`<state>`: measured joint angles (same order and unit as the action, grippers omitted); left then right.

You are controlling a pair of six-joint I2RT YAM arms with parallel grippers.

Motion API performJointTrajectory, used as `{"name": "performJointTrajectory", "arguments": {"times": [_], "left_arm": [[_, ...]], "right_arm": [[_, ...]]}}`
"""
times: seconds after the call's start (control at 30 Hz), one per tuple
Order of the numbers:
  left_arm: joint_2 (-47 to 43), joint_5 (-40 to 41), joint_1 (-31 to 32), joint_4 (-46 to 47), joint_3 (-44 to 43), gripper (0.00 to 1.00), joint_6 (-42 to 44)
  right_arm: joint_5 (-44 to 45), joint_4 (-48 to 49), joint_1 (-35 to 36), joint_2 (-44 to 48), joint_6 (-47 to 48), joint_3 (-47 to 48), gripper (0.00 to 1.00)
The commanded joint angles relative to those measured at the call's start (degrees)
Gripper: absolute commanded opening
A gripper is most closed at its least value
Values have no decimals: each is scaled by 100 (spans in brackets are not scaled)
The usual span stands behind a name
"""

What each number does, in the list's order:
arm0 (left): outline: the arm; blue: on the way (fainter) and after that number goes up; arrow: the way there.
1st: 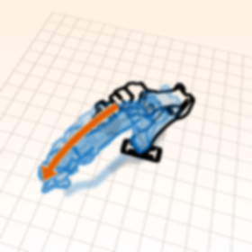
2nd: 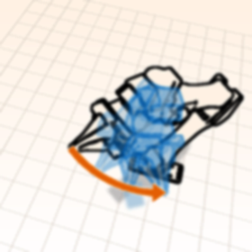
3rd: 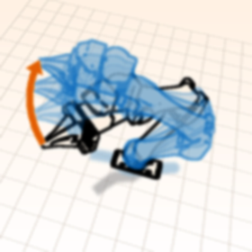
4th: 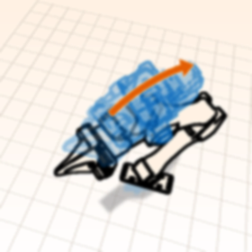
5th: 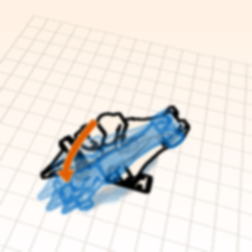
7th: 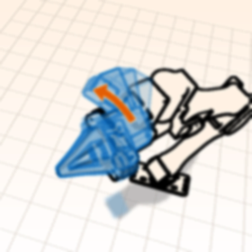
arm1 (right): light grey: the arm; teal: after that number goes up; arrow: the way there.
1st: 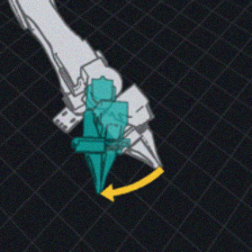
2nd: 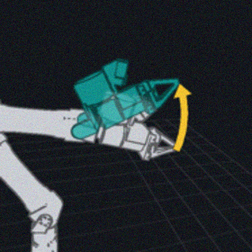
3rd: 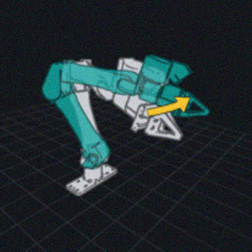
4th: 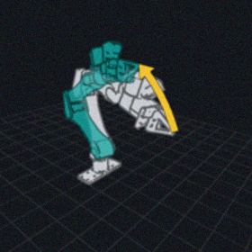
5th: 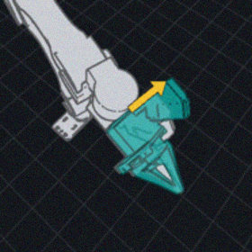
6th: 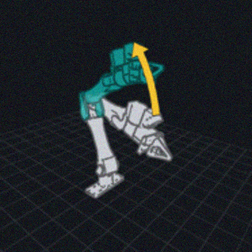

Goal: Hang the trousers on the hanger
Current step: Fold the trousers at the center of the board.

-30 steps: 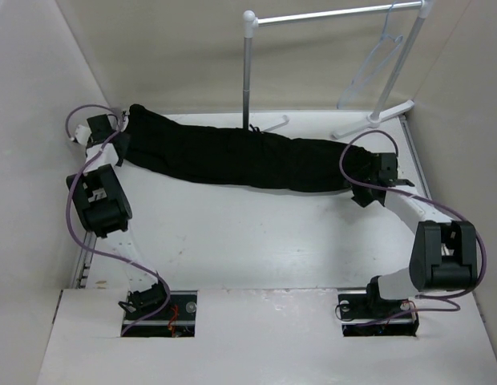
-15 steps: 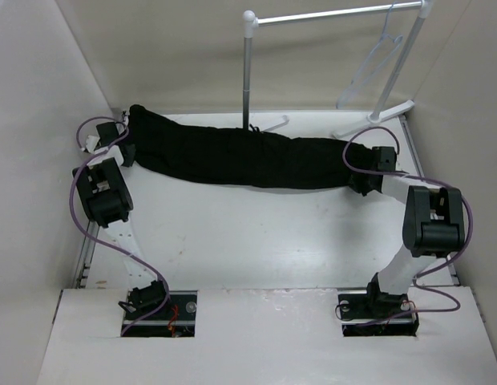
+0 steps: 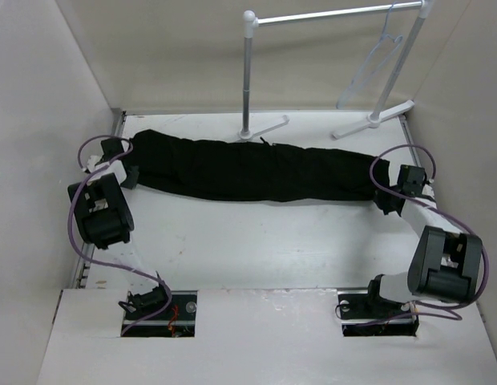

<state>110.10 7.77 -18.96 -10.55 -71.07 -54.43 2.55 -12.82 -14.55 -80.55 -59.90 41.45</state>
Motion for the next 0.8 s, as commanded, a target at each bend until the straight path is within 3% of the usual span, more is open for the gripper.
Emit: {"name": "performJointTrajectory", "arguments": {"times": [0.0,0.13,0.23,0.37,0.5,0.63,0.77], "left_arm": [[-980,733,54,-561,548,3,82],[-2008,1453,379,-1124,1365,13,47],[-2641,1517,336,-1239,1736,39,73],[-3502,1210,90,-1423,1789,54,143],[-4040,807,11,-1442,1824,57,249],[-3559,-230,-95,-1100,1641,56,197],[-3040,-548,-95,-537,1342,54,162]], "right_arm": [[369,-230,-185,365,-39,-155,0],[369,-230,-185,365,-39,-155,0],[369,-230,-185,365,-39,-155,0],[369,-230,-185,365,-39,-155,0],[369,-230,-185,365,-39,-155,0],[369,-230,-185,365,-39,-155,0],[369,-230,-185,365,-39,-155,0]]}}
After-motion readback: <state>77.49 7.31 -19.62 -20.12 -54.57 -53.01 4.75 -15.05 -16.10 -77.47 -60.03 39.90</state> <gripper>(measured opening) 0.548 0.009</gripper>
